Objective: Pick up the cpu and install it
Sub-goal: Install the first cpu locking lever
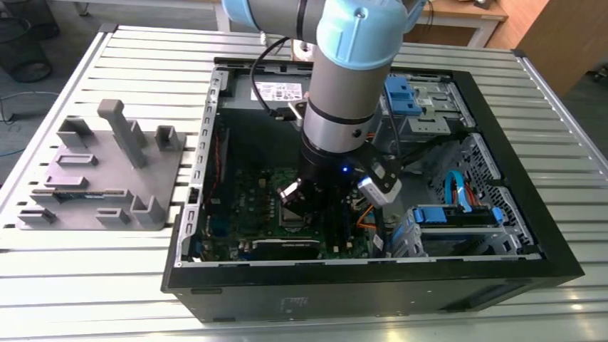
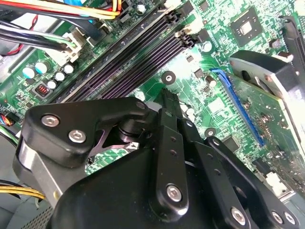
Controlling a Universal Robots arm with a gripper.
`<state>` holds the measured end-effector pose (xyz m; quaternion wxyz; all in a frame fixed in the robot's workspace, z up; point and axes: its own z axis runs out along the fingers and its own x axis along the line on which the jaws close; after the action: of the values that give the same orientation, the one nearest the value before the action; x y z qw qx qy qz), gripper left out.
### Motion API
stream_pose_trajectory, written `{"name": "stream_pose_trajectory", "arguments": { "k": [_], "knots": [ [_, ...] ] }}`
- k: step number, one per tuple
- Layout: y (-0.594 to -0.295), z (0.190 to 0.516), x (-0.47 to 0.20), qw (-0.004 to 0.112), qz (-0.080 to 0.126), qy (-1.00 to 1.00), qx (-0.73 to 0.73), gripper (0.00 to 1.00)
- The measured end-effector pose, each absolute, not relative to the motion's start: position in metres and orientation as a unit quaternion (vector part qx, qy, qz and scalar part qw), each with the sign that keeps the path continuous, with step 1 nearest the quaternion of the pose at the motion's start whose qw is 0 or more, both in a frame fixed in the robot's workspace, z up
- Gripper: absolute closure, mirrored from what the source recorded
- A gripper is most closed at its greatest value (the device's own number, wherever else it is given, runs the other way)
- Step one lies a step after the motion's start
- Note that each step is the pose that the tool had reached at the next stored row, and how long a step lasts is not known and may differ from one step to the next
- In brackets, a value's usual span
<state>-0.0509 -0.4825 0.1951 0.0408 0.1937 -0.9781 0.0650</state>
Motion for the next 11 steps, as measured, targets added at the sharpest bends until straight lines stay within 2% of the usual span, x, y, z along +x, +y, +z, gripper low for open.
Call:
{"name": "stream_pose_trajectory", "arguments": {
  "k": [11],
  "knots": [
    [-0.4761, 0.1949, -0.0522, 0.041, 0.065, -0.979, 0.191, 0.89]
  ]
}}
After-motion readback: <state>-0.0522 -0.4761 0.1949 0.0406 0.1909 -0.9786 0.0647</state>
